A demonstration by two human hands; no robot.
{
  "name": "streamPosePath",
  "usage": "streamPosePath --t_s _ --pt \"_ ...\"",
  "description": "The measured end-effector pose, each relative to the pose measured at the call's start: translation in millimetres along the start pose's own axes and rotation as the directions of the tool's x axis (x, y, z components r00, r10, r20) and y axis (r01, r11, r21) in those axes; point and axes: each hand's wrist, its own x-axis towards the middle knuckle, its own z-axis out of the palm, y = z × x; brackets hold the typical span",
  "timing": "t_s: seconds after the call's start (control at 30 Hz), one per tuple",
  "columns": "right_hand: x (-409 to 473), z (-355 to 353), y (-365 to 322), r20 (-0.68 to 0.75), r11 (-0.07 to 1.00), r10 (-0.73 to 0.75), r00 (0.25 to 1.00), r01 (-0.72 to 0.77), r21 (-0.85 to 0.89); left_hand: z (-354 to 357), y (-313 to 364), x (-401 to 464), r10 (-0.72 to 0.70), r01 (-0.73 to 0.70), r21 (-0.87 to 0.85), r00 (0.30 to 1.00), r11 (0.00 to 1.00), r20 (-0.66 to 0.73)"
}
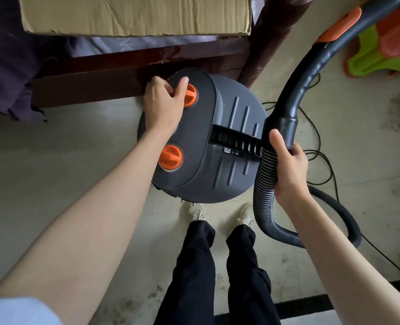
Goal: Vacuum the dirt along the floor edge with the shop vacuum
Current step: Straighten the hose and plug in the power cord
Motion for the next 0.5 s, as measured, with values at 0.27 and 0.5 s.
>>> streamPosePath --t_s 0.27,0.5 --pt "-0.8 -1.5 0.2 -0.004 1.0 0.004 1.0 -0.004 0.015 1.0 23.7 5.8 -0.241 0.201 0.251 0.96 0.947 0.141" --pt "0.8 -6.6 -3.2 0.007 1.0 -0.003 1.0 0.003 0.026 3.4 28.3 4.8 -0.224 0.156 0.313 0.956 0.937 0.192"
